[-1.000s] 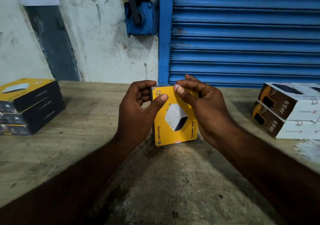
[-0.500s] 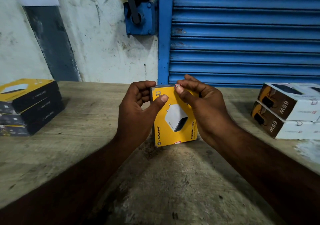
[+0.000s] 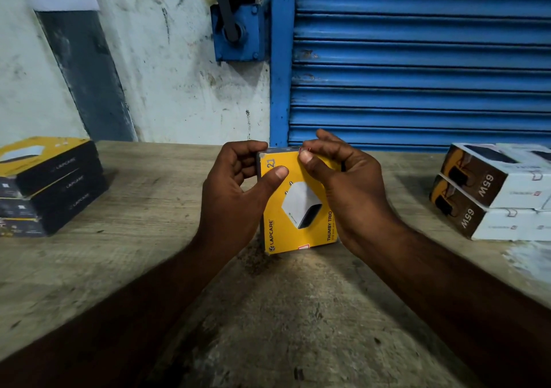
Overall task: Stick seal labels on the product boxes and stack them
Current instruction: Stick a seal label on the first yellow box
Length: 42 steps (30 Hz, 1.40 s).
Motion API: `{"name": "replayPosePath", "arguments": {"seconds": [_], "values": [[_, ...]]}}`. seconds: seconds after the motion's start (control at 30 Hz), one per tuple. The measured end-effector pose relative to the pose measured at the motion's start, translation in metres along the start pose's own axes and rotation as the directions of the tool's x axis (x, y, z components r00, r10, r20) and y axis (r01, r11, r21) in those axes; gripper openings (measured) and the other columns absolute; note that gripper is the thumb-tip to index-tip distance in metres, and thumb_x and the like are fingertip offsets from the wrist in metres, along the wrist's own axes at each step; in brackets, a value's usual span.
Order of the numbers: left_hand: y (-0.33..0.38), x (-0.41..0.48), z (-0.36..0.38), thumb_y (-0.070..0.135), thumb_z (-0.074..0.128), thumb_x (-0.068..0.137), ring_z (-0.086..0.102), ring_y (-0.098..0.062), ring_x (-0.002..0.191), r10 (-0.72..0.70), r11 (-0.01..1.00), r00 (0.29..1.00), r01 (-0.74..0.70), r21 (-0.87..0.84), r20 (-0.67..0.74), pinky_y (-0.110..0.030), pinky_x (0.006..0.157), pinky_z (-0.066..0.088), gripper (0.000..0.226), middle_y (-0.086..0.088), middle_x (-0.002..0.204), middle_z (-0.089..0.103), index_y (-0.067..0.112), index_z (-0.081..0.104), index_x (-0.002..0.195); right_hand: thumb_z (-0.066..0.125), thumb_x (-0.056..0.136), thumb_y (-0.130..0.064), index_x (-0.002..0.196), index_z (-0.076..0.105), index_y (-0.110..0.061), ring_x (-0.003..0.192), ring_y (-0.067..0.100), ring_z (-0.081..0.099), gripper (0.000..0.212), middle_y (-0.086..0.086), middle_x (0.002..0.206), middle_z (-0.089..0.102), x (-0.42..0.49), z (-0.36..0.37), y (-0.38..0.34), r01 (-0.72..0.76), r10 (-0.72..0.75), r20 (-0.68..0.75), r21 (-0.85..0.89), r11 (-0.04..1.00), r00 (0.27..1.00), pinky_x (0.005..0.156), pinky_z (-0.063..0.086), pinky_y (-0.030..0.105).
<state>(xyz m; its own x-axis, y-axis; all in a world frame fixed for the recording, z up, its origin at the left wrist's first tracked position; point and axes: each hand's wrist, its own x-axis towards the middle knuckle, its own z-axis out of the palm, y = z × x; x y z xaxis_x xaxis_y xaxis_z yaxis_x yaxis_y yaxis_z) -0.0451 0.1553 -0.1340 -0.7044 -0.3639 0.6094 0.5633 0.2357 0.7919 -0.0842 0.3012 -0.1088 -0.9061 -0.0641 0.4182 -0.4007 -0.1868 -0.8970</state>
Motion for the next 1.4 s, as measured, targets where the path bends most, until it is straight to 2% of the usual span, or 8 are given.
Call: {"name": "replayPosePath", "arguments": {"seconds": [0.37,0.43,0.53,0.7,0.83,1.1,1.23,1.4], "values": [[0.0012,0.0004,-0.0007,0.011,0.078,0.084,0.070,-0.014,0.096,-0.002,1.000,1.000,0.002,-0.014,0.029,-0.038,0.087,0.059,0.034,0.001,0.102,0.072,0.025,0.060,0.110,0.079,0.084,-0.009,0.087,0.075,-0.031,0.122,0.002,0.059,0.022,-0.006,0.123,0.070,-0.0020,0.0037,0.0057,0.070,-0.073,-0.070,-0.039,0.997,0.995,0.109,0.047,0.039],[0.0013,0.0006,-0.0009,0.011,0.078,0.084,0.070,-0.013,0.096,-0.007,1.000,1.000,0.008,-0.016,0.029,-0.037,0.087,0.059,0.034,0.001,0.102,0.072,0.025,0.060,0.110,0.079,0.085,-0.011,0.096,0.073,-0.032,0.115,0.003,0.062,0.024,-0.008,0.120,0.069,-0.0015,0.0039,0.0045,0.067,-0.070,-0.072,-0.040,0.997,0.995,0.100,0.053,0.032],[0.0016,0.0011,-0.0009,0.012,0.078,0.084,0.070,-0.014,0.098,-0.006,1.000,1.000,0.007,-0.015,0.030,-0.035,0.087,0.059,0.034,-0.001,0.103,0.072,0.028,0.060,0.109,0.079,0.085,-0.015,0.119,0.065,-0.033,0.106,-0.002,0.064,0.040,-0.013,0.120,0.066,-0.0004,0.0014,0.0011,0.037,-0.037,-0.059,-0.015,0.999,0.998,0.083,0.055,0.018],[0.0014,0.0017,-0.0009,0.010,0.077,0.084,0.070,-0.013,0.096,-0.016,1.000,1.000,0.017,-0.024,0.023,-0.032,0.085,0.059,0.034,-0.003,0.105,0.071,0.023,0.060,0.110,0.076,0.089,-0.020,0.121,0.065,-0.025,0.090,0.001,0.069,0.034,-0.007,0.108,0.070,-0.0009,0.0007,-0.0008,-0.032,0.032,-0.037,0.000,0.999,0.999,0.073,0.054,0.018],[0.0022,0.0012,-0.0011,0.009,0.077,0.084,0.070,-0.014,0.097,-0.015,1.000,1.000,0.016,-0.022,0.025,-0.032,0.085,0.059,0.034,-0.005,0.106,0.071,0.023,0.060,0.110,0.079,0.087,-0.025,0.122,0.063,-0.030,0.100,0.004,0.066,0.040,-0.008,0.118,0.067,-0.0022,0.0001,0.0003,0.029,-0.032,-0.025,-0.123,0.992,0.999,0.082,0.056,0.018],[0.0026,0.0018,-0.0011,0.014,0.077,0.083,0.070,-0.012,0.093,-0.016,1.000,1.000,0.016,-0.020,0.012,-0.027,0.081,0.058,0.033,-0.002,0.104,0.071,0.024,0.060,0.109,0.080,0.086,-0.028,0.123,0.066,-0.031,0.105,0.013,0.068,0.039,-0.006,0.119,0.069,0.0010,-0.0034,-0.0001,0.012,-0.014,-0.013,-0.134,0.991,1.000,0.094,0.058,0.039],[0.0016,0.0013,-0.0014,0.018,0.078,0.083,0.070,-0.014,0.096,-0.012,1.000,1.000,0.012,-0.018,0.012,-0.027,0.081,0.058,0.033,-0.003,0.105,0.071,0.026,0.060,0.110,0.079,0.086,-0.028,0.128,0.065,-0.025,0.106,0.008,0.067,0.044,-0.008,0.121,0.068,0.0000,-0.0035,-0.0008,0.018,-0.020,-0.014,-0.129,0.991,1.000,0.094,0.057,0.032],[0.0032,0.0005,-0.0004,0.009,0.074,0.086,0.070,-0.013,0.096,-0.019,1.000,1.000,0.019,-0.022,0.009,-0.027,0.081,0.058,0.033,-0.003,0.105,0.071,0.024,0.059,0.110,0.077,0.089,-0.026,0.127,0.064,-0.028,0.102,0.003,0.066,0.041,-0.009,0.120,0.068,0.0002,-0.0052,-0.0020,0.034,-0.035,0.001,-0.159,0.987,0.999,0.089,0.055,0.021]]}}
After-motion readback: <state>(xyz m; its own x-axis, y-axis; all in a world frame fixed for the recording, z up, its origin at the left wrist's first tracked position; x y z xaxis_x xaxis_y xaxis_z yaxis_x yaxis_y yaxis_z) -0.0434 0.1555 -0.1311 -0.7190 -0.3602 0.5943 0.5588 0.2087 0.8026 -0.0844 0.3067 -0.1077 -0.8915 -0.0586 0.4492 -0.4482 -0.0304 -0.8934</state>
